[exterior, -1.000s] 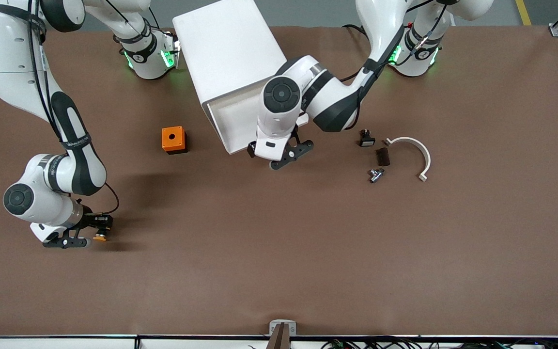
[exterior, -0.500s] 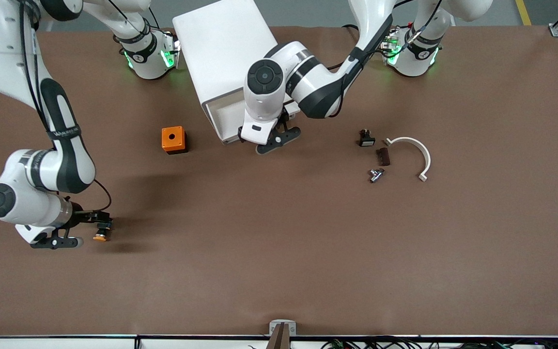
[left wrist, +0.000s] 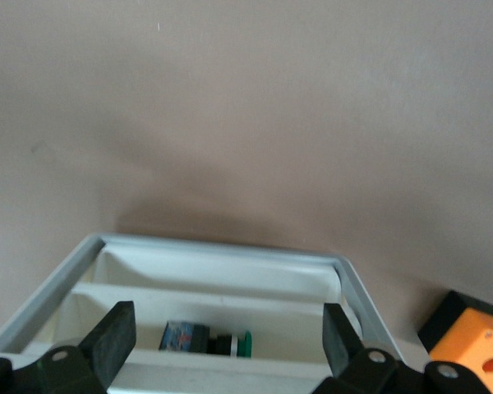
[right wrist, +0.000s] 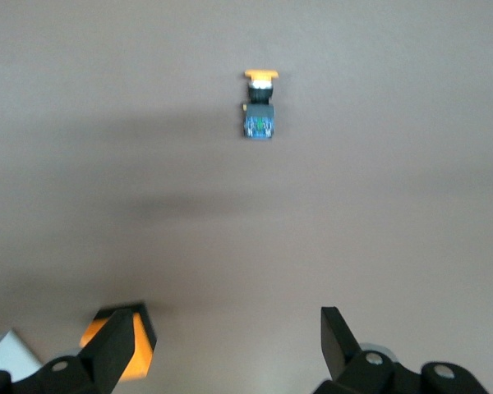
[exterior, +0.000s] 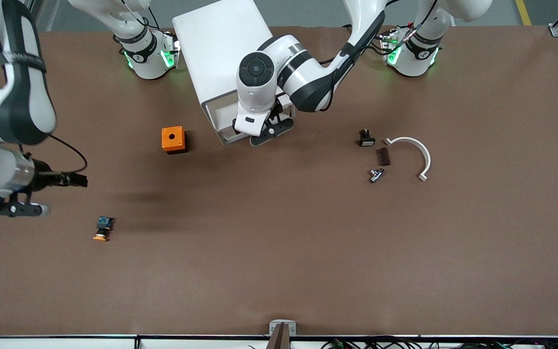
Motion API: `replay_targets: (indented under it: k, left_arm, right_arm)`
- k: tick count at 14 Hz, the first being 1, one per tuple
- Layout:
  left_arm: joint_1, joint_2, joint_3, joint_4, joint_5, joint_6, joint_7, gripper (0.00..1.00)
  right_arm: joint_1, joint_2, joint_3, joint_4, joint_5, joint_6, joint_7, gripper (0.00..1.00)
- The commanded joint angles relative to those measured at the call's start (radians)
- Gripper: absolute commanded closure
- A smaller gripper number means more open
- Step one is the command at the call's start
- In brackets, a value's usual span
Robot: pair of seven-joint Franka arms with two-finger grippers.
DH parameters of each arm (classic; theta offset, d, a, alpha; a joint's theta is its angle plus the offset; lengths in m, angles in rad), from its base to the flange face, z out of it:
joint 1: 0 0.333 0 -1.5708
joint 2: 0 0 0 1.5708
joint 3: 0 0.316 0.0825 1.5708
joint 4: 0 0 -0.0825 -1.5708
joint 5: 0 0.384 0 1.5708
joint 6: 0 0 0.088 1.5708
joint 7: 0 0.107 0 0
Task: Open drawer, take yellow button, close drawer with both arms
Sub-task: 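Push the drawer shut with the left gripper while the right gripper withdraws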
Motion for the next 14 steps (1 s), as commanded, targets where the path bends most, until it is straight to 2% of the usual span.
replay_targets:
  k: [1,7,11,13,14]
  left_arm:
    - [-0.014,-0.022,-0.005,-0.022,-0.070,0.007,-0.039,0.00]
    - [-0.025,0.004,-0.007,-0.025,-0.193,0.007,-0.077,0.00]
    - [-0.020,0.003,-0.007,-0.044,-0.267,0.015,-0.111,0.00]
    - [-0.017,0.003,-0.007,-0.047,-0.279,0.018,-0.111,0.00]
    - [-0.016,0.003,-0.007,-0.048,-0.287,0.018,-0.113,0.00]
  right_arm:
    - [-0.006,-0.045,-0.003,0.076,0.016,-0.146,0.017,0.00]
    - [-0.003,-0.062,0.000,0.231,0.012,-0.278,0.009,0.00]
    - [-0.006,-0.065,0.000,0.257,0.010,-0.292,0.007,0.00]
    - [-0.009,-0.063,-0.006,0.260,0.009,-0.341,0.013,0.00]
    - [-0.020,-0.063,-0.006,0.260,0.033,-0.347,0.015,0.00]
